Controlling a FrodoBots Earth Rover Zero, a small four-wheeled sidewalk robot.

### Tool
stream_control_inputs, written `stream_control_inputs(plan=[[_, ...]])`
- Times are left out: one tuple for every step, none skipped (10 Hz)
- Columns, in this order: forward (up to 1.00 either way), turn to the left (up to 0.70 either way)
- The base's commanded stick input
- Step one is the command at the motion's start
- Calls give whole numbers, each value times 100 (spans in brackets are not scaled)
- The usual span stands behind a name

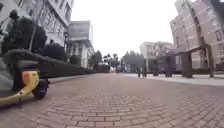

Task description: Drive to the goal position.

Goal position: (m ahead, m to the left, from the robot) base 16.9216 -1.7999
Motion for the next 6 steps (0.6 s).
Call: stream_control_inputs(plan=[[45, 0], [45, 0], [45, 0], [45, 0], [45, 0], [45, 0]])
